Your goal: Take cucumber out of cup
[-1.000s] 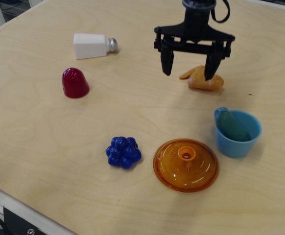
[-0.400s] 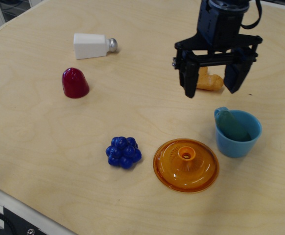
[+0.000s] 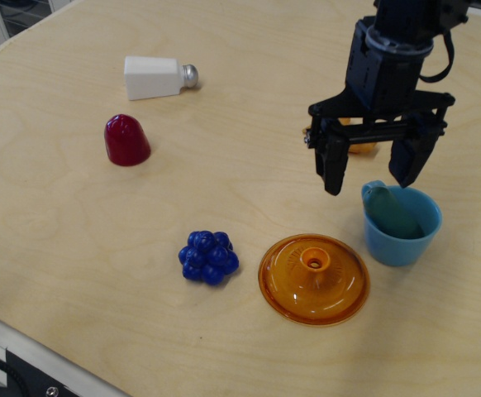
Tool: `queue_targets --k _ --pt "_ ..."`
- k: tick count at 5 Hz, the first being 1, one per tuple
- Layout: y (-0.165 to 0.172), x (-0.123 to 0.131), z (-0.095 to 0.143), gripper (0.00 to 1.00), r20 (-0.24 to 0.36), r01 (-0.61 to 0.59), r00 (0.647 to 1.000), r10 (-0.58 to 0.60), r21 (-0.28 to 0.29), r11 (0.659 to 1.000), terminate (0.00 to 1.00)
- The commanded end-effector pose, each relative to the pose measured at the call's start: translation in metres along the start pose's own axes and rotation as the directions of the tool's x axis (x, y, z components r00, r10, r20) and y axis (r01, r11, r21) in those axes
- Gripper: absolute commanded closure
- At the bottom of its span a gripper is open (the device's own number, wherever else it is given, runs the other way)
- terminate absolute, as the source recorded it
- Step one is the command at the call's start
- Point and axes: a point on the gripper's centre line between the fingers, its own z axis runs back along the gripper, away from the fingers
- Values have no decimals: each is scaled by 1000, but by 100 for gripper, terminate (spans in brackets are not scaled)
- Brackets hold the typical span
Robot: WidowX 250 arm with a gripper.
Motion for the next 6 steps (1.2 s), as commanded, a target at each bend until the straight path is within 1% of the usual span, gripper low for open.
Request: queue_targets --k 1,2,4,6 --pt "-16 0 1 0 23 20 1000 -19 -32 999 0" --pt "-21 -1 0 0 16 57 998 -56 -61 996 0" --pt "-29 1 -4 0 3 95 995 -95 -68 993 0" --pt "-32 1 -3 0 7 94 996 -94 -86 992 0"
